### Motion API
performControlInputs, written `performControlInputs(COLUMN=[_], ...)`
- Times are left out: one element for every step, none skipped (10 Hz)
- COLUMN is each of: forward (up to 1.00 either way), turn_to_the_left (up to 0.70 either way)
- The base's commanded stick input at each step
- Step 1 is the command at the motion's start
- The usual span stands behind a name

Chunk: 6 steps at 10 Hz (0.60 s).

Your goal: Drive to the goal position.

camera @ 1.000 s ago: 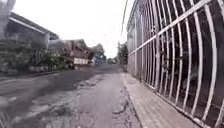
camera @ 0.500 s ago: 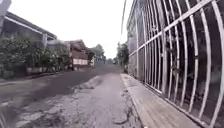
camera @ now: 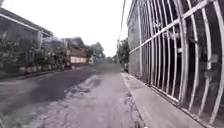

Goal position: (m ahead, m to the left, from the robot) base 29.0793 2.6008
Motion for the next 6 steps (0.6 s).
performControlInputs(forward=[0.85, 0.85, 0.85, 0.85, 0.85, 0.85], turn_to_the_left=[0.10, 0.00, 0.00, 0.00, 0.00, 0.00])
